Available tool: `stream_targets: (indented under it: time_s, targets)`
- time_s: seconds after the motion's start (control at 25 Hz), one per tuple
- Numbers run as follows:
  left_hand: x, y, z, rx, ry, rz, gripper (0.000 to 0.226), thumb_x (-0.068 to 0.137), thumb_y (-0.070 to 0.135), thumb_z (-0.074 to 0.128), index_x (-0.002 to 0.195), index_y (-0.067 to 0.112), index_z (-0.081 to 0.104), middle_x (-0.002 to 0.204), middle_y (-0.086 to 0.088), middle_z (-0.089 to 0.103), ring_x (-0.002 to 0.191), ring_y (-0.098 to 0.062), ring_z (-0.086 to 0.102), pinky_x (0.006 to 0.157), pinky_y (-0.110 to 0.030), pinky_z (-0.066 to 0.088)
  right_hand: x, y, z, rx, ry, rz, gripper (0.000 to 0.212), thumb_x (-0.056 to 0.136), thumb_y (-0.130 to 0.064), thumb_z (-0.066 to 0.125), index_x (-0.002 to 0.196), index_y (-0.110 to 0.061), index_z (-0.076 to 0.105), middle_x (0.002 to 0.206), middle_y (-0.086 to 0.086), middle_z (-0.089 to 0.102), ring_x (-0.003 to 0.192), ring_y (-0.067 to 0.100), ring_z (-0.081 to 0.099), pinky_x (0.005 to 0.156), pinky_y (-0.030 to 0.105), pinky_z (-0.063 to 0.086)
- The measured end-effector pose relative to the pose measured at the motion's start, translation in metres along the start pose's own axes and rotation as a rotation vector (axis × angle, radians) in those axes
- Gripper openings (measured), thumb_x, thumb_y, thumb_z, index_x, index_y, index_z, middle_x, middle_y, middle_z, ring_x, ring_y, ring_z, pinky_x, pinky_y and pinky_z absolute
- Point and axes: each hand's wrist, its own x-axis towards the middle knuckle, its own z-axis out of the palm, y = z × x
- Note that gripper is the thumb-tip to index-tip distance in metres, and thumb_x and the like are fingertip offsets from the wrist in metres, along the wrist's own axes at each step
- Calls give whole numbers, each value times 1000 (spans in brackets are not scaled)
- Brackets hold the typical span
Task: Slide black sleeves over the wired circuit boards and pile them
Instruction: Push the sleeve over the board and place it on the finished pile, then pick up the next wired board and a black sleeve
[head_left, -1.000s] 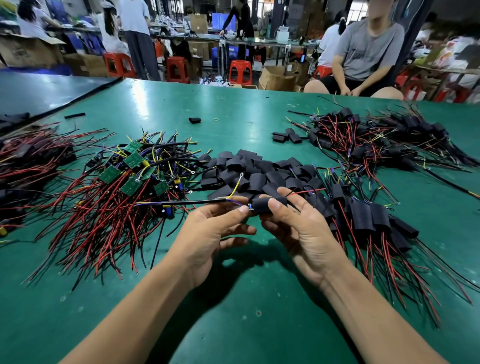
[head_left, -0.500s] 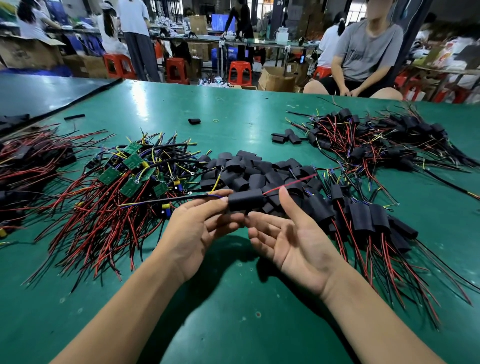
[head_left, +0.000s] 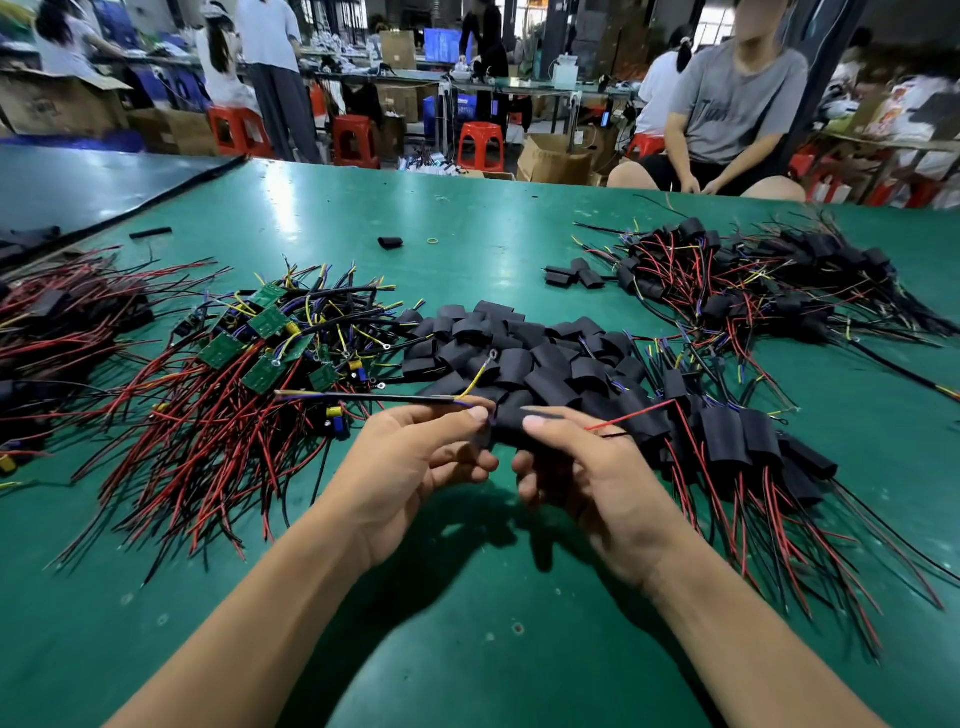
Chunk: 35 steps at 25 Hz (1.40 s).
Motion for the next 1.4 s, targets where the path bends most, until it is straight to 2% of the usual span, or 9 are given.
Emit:
stream_targets:
  time_s: [0.2, 0.4, 0.6, 0.84, 0.96, 1.08, 1.24, 1.32, 1.4]
  targets:
    - [2, 0, -8, 177, 34, 34, 8, 85, 8, 71, 88, 10, 78, 81, -10, 73, 51, -18, 62, 47, -22, 51, 5, -23, -18, 359, 321, -306, 16, 83, -27, 65, 96, -18, 65, 87, 5, 77, 59, 11, 68, 57, 21, 57]
    - [4, -2, -13, 366, 112, 87, 10, 92, 5, 65, 92, 8, 74, 77, -8, 71, 50, -19, 59, 45, -25, 48, 5, -28, -36, 578, 563, -215, 27, 92, -42, 65, 92, -15, 63, 91, -1, 75, 59, 6, 66, 53, 17, 53]
    - [9, 3, -24, 433, 315, 193, 21, 94, 5, 62, 113, 13, 61, 88, -10, 69, 58, -20, 67, 54, -33, 55, 6, -22, -32, 423, 560, -186, 44, 87, -64, 60, 85, -20, 59, 79, -2, 74, 51, 8, 58, 48, 18, 49]
    - [16, 9, -39, 104, 572, 182, 41, 91, -6, 55, 124, 11, 37, 91, -15, 60, 65, -29, 73, 62, -41, 63, 14, 7, -16, -140, 456, -260, 27, 97, -37, 61, 82, -15, 63, 64, 1, 68, 45, 10, 52, 42, 22, 42]
    - [14, 9, -37, 48, 630, 208, 38, 90, -5, 52, 119, 13, 35, 90, -13, 59, 69, -31, 74, 55, -38, 61, 16, 21, -18, -633, 424, -456, 16, 93, -31, 69, 80, -21, 68, 72, -4, 71, 56, 10, 60, 56, 29, 51]
    - [13, 7, -34, 42, 646, 218, 43, 91, 0, 52, 124, 16, 31, 91, -8, 61, 69, -29, 75, 54, -35, 60, 18, 24, -21, -865, 458, -605, 8, 89, -28, 73, 83, -25, 69, 77, -10, 70, 72, 7, 63, 71, 20, 49]
    - [12, 6, -32, 106, 640, 268, 70, 91, 2, 53, 151, 21, 21, 93, -3, 66, 76, -22, 75, 67, -45, 62, 22, 19, -31, -967, 566, -707, 10, 88, -20, 73, 97, -20, 69, 97, -6, 63, 90, 18, 60, 84, 33, 50]
    - [13, 8, -35, 94, 632, 239, 73, 91, -1, 52, 154, 17, 21, 90, -3, 66, 76, -24, 75, 67, -50, 62, 24, 17, -36, -833, 658, -684, 23, 89, -19, 72, 111, -20, 65, 110, -3, 59, 97, 15, 60, 86, 25, 49]
    - [14, 10, -38, 99, 621, 201, 55, 91, -4, 52, 144, 6, 38, 90, -7, 66, 73, -26, 73, 64, -43, 63, 26, 12, -39, -606, 748, -604, 30, 92, -20, 69, 120, -23, 59, 121, 0, 57, 99, 7, 59, 82, 12, 47]
